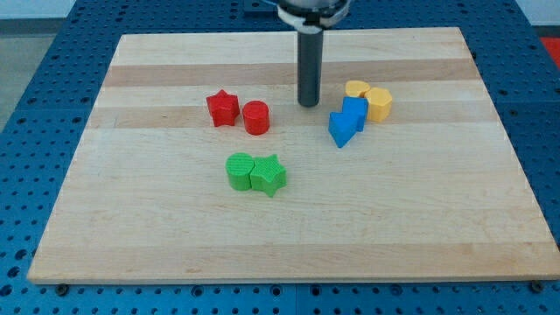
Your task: Nudge the yellow heart and yellow hexagon down
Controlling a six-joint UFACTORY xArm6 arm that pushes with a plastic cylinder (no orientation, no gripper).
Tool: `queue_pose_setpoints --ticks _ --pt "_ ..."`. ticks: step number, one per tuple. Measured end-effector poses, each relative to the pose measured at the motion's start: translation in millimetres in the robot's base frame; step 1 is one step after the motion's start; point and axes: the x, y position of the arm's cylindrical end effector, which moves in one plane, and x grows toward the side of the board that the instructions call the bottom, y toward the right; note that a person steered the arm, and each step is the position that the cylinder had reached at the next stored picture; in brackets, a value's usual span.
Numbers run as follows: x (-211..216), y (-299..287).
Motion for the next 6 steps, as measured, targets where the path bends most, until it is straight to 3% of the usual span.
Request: queue_pose_setpoints --ticks 2,6 --pt "-3 62" --pt "14 67"
